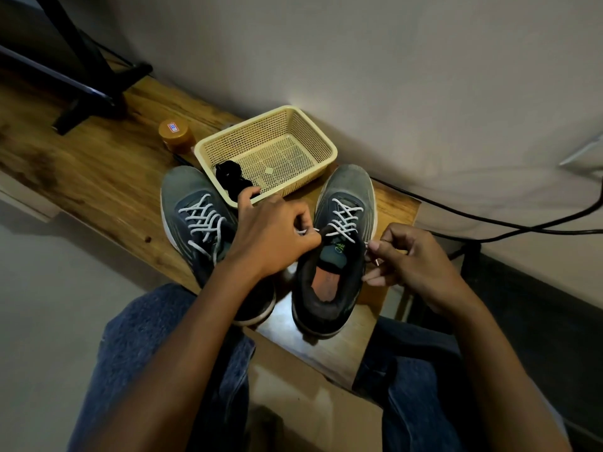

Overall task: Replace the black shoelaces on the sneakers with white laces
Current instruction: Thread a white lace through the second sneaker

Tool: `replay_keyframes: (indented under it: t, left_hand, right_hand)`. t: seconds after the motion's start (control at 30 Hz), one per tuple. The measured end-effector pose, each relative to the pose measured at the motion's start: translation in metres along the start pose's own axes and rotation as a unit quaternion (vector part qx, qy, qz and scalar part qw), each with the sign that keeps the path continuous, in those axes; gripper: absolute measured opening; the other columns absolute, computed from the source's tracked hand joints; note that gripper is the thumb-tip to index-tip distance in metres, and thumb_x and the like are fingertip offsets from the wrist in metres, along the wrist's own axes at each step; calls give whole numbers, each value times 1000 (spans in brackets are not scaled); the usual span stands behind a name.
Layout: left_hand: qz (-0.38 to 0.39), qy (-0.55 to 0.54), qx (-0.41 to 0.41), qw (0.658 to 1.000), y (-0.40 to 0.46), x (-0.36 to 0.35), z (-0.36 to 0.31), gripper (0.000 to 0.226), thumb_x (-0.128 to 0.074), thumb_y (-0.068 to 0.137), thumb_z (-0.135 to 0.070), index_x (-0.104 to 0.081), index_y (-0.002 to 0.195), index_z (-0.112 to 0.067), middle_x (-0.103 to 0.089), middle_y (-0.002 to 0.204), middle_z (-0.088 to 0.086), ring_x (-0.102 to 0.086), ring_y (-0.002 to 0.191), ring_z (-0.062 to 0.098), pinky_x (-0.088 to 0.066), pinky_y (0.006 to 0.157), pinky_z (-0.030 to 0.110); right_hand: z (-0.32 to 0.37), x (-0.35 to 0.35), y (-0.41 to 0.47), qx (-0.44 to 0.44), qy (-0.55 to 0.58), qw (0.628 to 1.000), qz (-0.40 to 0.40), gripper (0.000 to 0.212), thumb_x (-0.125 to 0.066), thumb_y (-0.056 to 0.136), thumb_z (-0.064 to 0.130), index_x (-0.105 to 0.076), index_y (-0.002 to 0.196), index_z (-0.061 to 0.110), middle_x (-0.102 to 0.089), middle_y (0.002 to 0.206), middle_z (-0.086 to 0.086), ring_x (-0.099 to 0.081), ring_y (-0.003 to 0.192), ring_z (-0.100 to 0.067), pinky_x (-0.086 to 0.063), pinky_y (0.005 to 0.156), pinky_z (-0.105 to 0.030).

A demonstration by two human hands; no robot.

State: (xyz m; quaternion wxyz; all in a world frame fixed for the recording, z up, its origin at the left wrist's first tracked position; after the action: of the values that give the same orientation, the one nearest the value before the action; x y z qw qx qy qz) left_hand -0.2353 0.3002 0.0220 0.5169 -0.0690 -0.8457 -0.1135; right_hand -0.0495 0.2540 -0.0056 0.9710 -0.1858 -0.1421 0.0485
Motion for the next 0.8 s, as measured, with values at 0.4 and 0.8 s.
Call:
replay_keyframes:
  t: [0.4, 0.8]
  left_hand:
    - [-13, -27, 7, 1000, 0, 13, 7, 26, -56, 88, -52, -61, 74, -30, -56, 71, -18, -43, 92, 5, -8, 95, 26]
    - [-101, -198, 21, 975, -7, 48, -13, 35, -46, 90, -51, -66, 81, -25, -58, 77, -19, -42, 90, -2, -18, 87, 28]
  right_hand:
    - [12, 16, -2, 54, -146, 987, -31, 41, -54, 84, 48, -63, 81, 9, -54, 93, -7, -52, 83, -12, -41, 73, -29]
    - [55, 24, -26, 137, 66, 982, -114, 31, -41, 101, 29, -59, 83, 11, -58, 67, 0, -56, 63, -5, -47, 61, -13]
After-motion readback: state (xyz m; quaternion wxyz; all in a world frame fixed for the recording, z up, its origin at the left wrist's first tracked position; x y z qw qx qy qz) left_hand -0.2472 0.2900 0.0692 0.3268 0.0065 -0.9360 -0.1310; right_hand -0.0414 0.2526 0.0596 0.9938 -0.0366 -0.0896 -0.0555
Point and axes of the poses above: each hand's wrist, its own y-axis towards the middle knuckle, its own x-axis out of the back of the hand, z = x × y, the point moved 8 cm from there along y, towards the middle knuckle
